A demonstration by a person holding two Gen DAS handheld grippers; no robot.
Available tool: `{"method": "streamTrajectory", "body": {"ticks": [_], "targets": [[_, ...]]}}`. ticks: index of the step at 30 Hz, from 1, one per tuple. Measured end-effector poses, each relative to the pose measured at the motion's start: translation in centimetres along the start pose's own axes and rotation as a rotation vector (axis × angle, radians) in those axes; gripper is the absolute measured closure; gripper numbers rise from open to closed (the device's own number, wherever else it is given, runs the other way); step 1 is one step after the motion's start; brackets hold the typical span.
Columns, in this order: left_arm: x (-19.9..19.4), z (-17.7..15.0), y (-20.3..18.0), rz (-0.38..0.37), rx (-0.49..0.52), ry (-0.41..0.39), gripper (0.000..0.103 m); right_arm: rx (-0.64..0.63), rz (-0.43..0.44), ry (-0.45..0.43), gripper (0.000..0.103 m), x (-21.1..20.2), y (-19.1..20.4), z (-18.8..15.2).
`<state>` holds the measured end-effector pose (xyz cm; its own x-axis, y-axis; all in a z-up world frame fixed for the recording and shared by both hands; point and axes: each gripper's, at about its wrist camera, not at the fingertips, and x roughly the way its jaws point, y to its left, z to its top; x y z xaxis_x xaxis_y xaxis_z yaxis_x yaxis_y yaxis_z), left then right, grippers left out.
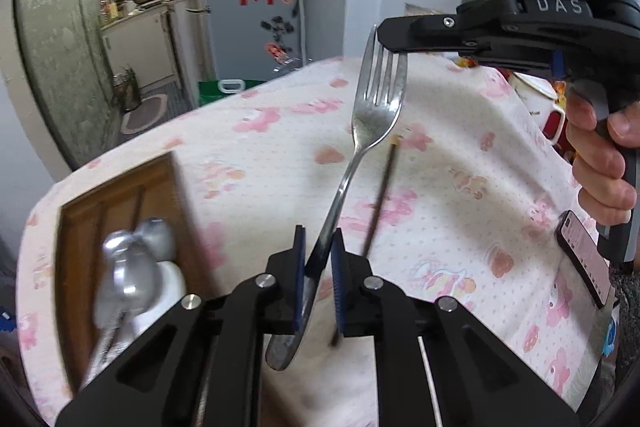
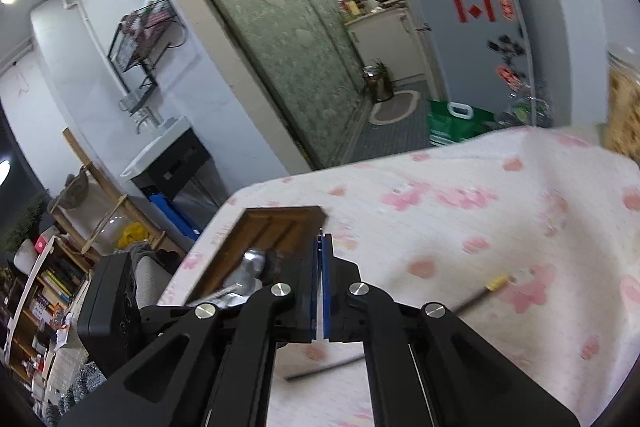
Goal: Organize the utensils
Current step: 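Grasp the steel fork by its handle with the left tool, then drop the fork into the tray by opening the left tool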
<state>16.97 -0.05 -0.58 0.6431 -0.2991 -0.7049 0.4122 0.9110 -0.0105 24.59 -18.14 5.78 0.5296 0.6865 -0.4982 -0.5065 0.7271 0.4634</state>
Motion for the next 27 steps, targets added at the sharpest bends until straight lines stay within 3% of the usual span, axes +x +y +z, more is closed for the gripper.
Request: {"method": "streamTrajectory", "body": {"ticks": [6, 14, 24, 27], "targets": [[-3.7, -1.5, 4.3, 0.091, -0.046, 0.001, 0.09, -0.024, 0.073, 0.02, 0.102, 4.0, 4.5, 0.8], [-3.5, -5.3, 9.3, 0.182, -0.097, 0.088, 0.09, 0.033, 0.153, 0.131, 0.101, 12.3, 6.4, -0.9], [-2.4, -6.5, 11.1, 0.205, -0.123, 0.128, 0.09, 0.022, 0.088, 0.186, 0.098, 18.3, 6.1, -2.5], [-2.8, -6.4, 10.8, 0.224, -0.113, 0.115, 0.083, -0.024, 0.033, 0.211, 0.086, 18.9, 6.4, -3.1]]}}
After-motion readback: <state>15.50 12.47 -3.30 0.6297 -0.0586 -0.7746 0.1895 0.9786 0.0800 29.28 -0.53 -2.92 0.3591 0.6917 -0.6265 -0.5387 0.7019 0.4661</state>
